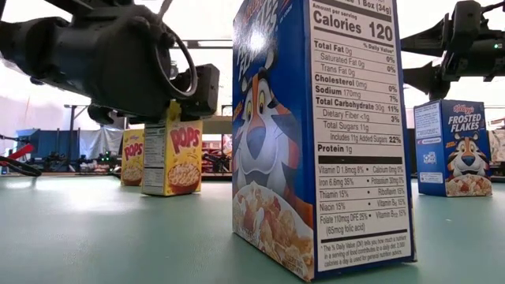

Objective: Stack cereal on shelf
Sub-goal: Put the bottom yellow cereal box on the shelf

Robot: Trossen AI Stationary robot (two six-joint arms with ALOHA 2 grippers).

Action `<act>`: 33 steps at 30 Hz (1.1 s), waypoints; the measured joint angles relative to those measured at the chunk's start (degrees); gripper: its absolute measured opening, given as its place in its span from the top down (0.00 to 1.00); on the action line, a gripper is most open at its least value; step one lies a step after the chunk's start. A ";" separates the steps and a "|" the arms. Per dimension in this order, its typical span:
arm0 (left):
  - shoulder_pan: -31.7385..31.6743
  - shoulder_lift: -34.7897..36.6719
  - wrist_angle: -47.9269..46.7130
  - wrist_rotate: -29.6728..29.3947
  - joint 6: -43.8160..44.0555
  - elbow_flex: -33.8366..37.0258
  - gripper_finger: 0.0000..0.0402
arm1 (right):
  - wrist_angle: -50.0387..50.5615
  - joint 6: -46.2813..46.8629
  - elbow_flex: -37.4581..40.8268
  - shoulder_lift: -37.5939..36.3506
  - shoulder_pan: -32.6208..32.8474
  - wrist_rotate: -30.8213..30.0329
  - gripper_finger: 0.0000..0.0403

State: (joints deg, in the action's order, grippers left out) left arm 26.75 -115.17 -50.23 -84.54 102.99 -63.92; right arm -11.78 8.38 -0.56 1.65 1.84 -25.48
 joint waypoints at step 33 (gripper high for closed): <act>-2.71 11.94 -24.13 36.56 12.08 -20.56 0.02 | 0.01 0.00 0.00 0.00 -0.02 -0.01 0.05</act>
State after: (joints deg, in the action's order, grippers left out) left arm 24.04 -103.23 -74.36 -47.98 115.07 -84.48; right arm -11.77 8.38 -0.56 1.65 1.83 -25.50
